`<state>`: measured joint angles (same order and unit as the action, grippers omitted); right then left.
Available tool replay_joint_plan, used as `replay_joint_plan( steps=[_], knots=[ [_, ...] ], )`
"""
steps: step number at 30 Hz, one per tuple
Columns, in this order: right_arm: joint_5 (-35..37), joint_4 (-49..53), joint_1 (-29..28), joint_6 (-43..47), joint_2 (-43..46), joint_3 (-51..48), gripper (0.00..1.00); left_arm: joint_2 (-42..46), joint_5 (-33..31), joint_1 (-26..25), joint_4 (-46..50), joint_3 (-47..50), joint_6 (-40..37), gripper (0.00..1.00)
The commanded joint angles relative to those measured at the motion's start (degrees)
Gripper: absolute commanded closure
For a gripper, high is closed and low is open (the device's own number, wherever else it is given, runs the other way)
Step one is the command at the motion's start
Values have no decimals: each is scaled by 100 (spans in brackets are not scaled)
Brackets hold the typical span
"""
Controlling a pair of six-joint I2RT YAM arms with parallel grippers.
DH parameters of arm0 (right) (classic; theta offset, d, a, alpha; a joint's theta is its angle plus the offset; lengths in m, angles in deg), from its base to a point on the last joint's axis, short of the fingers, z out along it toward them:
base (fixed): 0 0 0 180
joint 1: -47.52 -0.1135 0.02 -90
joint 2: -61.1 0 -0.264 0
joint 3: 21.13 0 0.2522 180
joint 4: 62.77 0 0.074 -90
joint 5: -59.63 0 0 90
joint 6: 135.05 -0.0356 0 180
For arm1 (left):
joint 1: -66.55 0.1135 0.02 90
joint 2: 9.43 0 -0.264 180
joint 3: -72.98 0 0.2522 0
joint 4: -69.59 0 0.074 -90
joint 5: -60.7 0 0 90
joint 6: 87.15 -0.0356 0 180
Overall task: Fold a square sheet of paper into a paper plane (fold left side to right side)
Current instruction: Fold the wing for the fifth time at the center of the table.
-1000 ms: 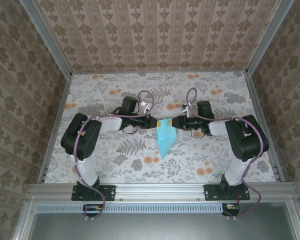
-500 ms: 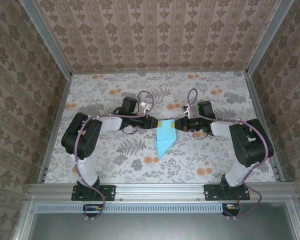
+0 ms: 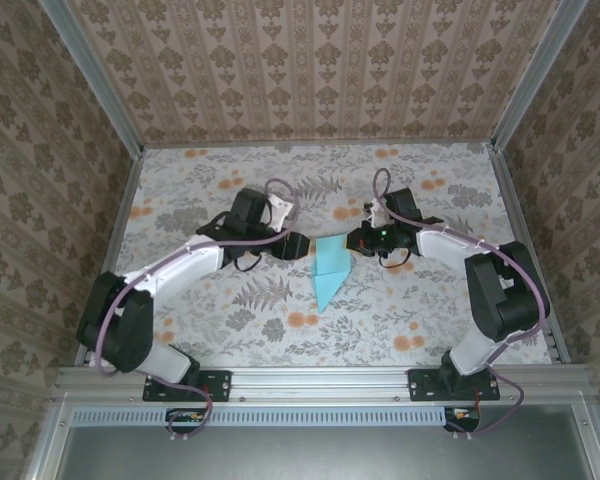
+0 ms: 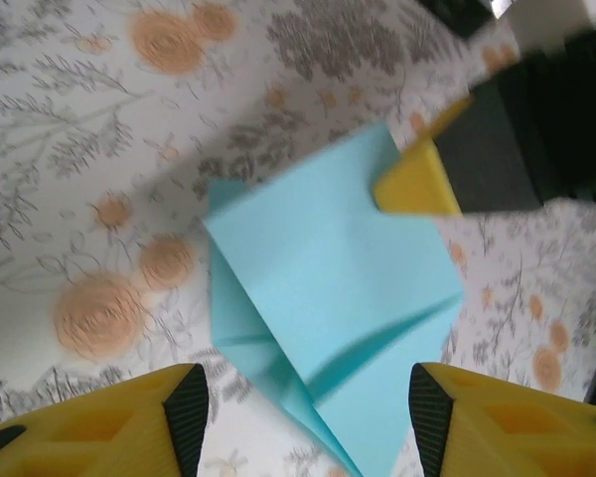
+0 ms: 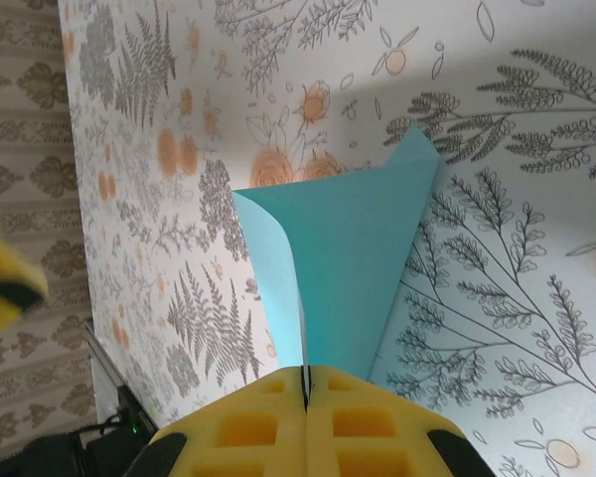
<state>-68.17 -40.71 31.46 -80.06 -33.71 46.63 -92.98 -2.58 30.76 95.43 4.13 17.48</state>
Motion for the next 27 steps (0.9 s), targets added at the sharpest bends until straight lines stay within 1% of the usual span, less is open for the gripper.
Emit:
replay_joint_plan(
  steps=[1,6,12,20,23,27],
  knots=[
    [349,616,-84,-404,-257,396,100,271,-964,-537,918,136,-260,40],
    [467,889,-242,-516,-692,837,100,216,-1668,-1408,1019,281,189,38],
    [560,875,-298,-727,-947,989,100,-344,-2252,-2029,1210,3,434,36],
    [572,887,-347,-791,-985,1025,100,-1341,-3222,-2513,1857,-792,361,34],
    [550,889,-346,-803,-1004,1021,100,-1555,-3568,-2632,2048,-1009,347,34],
    [520,866,-348,-814,-1034,1022,100,-1757,-3862,-2716,2221,-1194,356,34]
  ],
)
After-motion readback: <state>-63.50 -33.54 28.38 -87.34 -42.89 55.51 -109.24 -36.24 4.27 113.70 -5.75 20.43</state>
